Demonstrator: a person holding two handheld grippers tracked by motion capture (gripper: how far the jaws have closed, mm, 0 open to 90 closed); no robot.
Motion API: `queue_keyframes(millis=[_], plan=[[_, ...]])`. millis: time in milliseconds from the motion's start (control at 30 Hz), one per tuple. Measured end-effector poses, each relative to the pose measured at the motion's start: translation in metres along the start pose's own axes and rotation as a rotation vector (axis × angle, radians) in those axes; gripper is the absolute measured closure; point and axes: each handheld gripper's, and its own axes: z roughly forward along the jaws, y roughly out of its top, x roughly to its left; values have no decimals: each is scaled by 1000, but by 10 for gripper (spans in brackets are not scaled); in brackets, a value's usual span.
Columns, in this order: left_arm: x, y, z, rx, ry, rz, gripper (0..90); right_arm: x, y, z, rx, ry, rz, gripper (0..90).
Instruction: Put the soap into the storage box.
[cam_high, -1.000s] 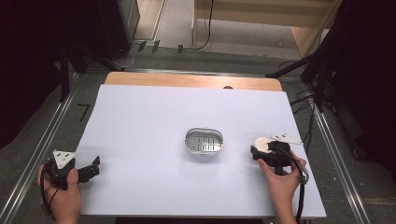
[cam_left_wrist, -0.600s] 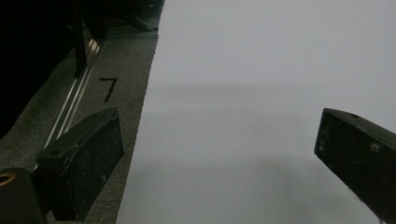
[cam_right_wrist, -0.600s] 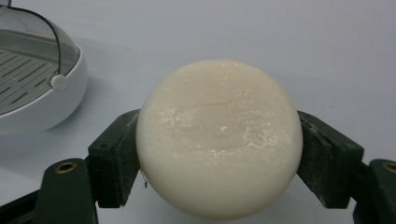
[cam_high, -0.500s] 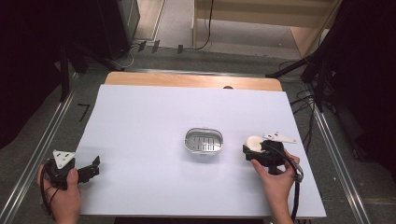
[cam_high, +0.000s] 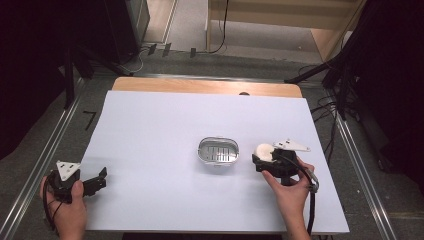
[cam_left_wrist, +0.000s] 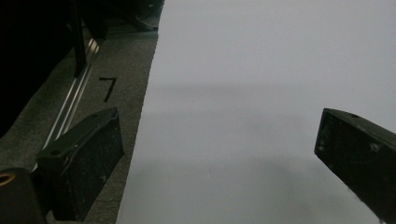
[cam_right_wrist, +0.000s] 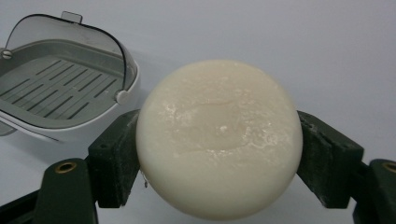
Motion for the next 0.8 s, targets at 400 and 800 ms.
queue_keyframes(millis=[400,800], plan=[[0,0,0,1,-4,-3,20,19,9,9,2,35,-28,234],[1,0,0,5,-6,-5,20,37,20,14,-7,62,-47,234]])
